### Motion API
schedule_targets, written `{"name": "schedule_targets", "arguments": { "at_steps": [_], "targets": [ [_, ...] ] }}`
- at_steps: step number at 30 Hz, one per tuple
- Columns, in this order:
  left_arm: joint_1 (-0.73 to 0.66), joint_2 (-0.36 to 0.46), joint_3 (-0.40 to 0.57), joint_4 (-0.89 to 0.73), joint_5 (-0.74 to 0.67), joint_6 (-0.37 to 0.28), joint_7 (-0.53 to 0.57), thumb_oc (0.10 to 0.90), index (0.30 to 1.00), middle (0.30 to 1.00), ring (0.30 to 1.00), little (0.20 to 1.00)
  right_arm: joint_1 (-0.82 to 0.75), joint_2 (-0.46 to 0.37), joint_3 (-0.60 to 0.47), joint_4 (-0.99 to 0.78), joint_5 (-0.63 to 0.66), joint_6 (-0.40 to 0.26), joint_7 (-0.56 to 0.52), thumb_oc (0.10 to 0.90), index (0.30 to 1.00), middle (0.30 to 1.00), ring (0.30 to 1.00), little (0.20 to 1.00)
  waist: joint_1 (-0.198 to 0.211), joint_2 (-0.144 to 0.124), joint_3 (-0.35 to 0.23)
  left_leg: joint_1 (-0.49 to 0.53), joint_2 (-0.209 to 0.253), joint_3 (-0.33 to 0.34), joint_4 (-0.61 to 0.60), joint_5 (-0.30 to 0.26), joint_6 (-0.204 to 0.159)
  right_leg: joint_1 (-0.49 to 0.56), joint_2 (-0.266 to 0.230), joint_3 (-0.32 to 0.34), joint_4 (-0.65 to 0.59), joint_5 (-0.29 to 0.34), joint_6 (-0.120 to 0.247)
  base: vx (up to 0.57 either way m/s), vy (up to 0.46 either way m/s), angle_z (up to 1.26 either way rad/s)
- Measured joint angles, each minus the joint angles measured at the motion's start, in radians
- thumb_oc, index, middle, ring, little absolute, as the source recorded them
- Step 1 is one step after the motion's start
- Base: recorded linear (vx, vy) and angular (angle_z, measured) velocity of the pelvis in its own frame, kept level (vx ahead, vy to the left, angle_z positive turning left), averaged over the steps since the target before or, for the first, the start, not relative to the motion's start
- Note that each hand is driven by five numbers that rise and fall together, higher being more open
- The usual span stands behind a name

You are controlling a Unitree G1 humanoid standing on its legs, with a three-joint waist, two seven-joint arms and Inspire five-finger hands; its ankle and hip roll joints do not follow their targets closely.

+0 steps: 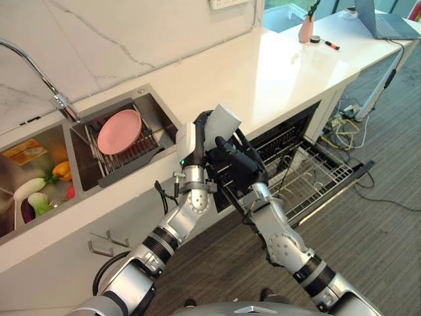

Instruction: Place the dishes in the dishwasher.

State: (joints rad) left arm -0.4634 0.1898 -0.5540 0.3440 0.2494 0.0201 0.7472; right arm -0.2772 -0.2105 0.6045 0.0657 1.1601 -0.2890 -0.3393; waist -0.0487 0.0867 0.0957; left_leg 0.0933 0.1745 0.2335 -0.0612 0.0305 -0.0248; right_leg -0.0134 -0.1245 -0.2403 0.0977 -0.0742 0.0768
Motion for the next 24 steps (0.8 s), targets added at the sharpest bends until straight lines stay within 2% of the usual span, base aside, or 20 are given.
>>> {"name": "schedule_targets", "arguments": {
  "at_steps": [7, 11, 17, 19, 22, 24],
  "targets": [
    [-0.006, 0.001, -0.039, 0.0, -0.001, -0.059, -0.019, 0.4, 0.3, 0.3, 0.3, 0.3, -0.003, 0.021, -0.024, 0.04, 0.167, -0.075, 0.089, 0.8, 0.9, 0.9, 0.9, 0.9, 0.012, -0.001, -0.001, -0.002, -0.001, -0.005, 0.0, 0.0, 0.0, 0.015, 0.0, -0.015, -0.015, 0.0, 0.0, 0.01, -0.003, 0.05],
    [-0.025, 0.002, -0.055, 0.0, -0.001, -0.072, -0.036, 0.4, 0.3, 0.3, 0.3, 0.3, -0.003, 0.02, -0.027, 0.049, 0.188, -0.108, 0.122, 0.8, 0.9, 0.9, 0.9, 0.9, 0.015, -0.001, -0.001, 0.0, 0.0, -0.005, 0.0, 0.0, 0.0, 0.026, 0.0, -0.023, -0.024, 0.0, 0.0, 0.02, -0.007, 0.05],
    [-0.033, 0.008, -0.06, 0.0, -0.001, -0.073, -0.055, 0.4, 0.3, 0.3, 0.3, 0.3, -0.006, 0.024, -0.034, 0.07, 0.218, -0.113, 0.152, 0.8, 0.9, 0.9, 0.9, 0.9, 0.016, -0.001, -0.002, 0.004, -0.001, -0.005, 0.0, 0.0, 0.0, 0.035, 0.002, -0.026, -0.033, 0.0, 0.0, 0.0, -0.001, 0.01],
    [-0.033, 0.022, -0.061, 0.002, -0.001, -0.073, -0.09, 0.4, 0.3, 0.3, 0.3, 0.3, -0.015, 0.014, -0.026, 0.095, 0.22, -0.104, 0.165, 0.8, 0.9, 0.9, 0.9, 0.9, 0.016, -0.002, -0.002, 0.004, 0.0, -0.005, 0.0, 0.0, 0.0, 0.035, 0.002, -0.026, -0.033, 0.0, 0.0, 0.0, 0.0, 0.0],
    [-0.035, 0.047, -0.06, 0.0, -0.001, -0.086, -0.139, 0.4, 0.3, 0.3, 0.3, 0.3, -0.05, -0.107, 0.006, 0.097, 0.215, -0.028, 0.184, 0.8, 0.9, 0.9, 0.9, 0.9, 0.02, -0.013, -0.01, 0.001, 0.0, -0.012, 0.0, 0.0, 0.0, 0.044, 0.002, -0.034, -0.044, 0.0, -0.001, 0.01, -0.015, 0.08],
    [-0.034, 0.061, -0.06, 0.0, -0.003, -0.091, -0.171, 0.4, 0.3, 0.3, 0.3, 0.3, -0.064, -0.159, 0.037, 0.099, 0.212, 0.006, 0.19, 0.8, 0.9, 0.9, 0.9, 0.9, 0.019, -0.022, -0.016, 0.002, 0.0, -0.026, 0.001, 0.0, 0.0, 0.052, 0.004, -0.04, -0.051, 0.001, -0.001, 0.0, -0.008, 0.09]
  ]
}}
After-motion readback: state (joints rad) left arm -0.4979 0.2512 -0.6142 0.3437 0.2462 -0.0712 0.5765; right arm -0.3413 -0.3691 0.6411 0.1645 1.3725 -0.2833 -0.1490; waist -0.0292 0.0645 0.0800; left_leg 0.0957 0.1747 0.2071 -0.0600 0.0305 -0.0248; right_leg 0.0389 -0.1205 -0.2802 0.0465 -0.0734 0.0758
